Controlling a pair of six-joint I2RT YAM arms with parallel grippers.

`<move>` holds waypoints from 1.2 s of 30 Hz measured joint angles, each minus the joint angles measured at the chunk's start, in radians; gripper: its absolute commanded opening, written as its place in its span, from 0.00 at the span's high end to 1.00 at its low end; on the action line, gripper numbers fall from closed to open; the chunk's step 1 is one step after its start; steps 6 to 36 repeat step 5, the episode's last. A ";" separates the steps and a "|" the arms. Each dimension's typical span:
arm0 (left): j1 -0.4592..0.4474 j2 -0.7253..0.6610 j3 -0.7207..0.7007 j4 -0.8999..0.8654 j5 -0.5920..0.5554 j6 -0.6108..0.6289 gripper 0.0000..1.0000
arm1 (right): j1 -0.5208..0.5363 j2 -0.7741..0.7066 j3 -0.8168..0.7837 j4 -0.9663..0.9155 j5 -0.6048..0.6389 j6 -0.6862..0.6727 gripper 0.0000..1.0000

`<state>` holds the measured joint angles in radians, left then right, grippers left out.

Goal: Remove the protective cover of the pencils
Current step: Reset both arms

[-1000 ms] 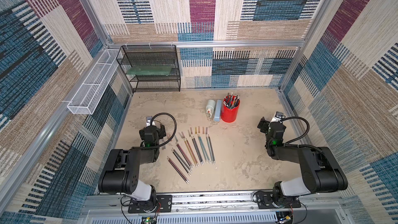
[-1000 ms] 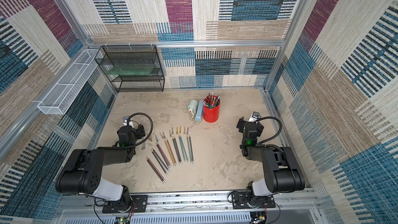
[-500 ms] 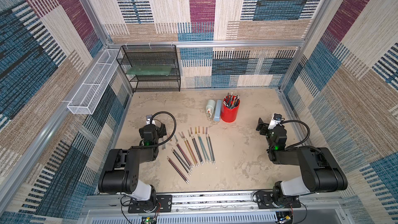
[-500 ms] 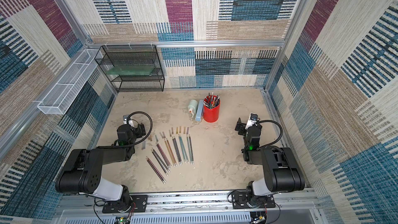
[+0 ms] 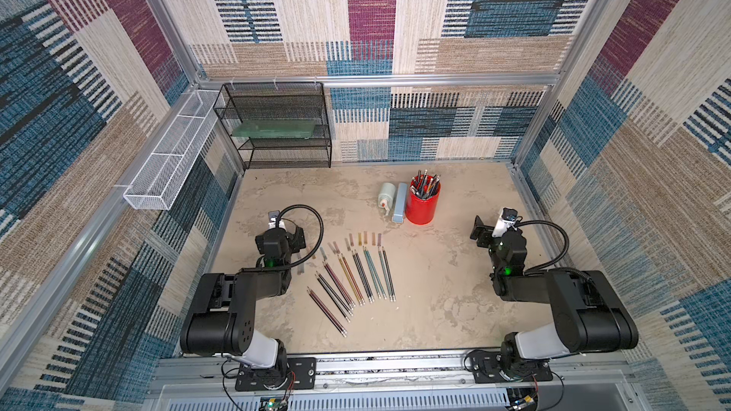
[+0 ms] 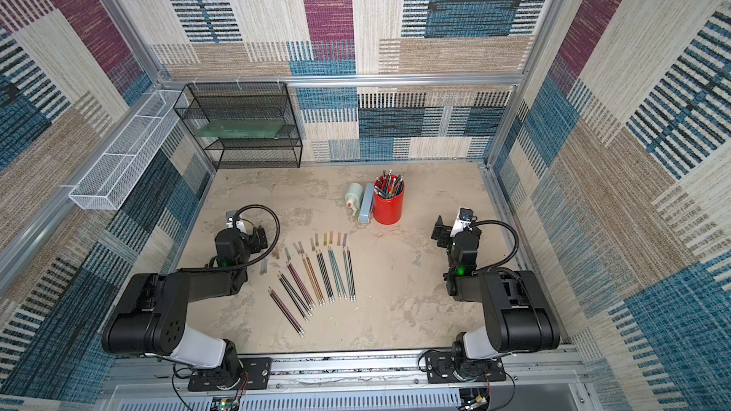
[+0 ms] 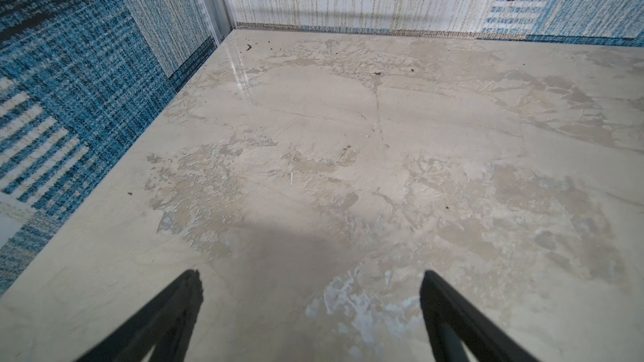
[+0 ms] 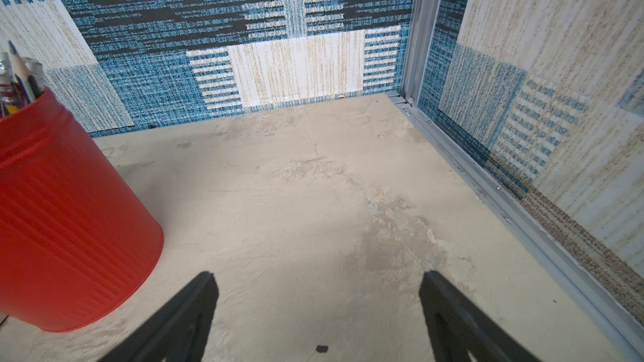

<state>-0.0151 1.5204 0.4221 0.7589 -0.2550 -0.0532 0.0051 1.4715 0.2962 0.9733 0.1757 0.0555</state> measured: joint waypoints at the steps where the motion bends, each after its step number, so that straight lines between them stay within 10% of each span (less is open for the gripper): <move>1: 0.000 0.000 0.000 0.000 0.000 0.000 0.01 | -0.001 0.003 0.006 -0.003 -0.003 -0.001 0.05; 36: 0.000 0.000 0.000 0.000 0.000 0.000 0.01 | -0.013 0.008 0.023 -0.006 -0.056 -0.014 0.05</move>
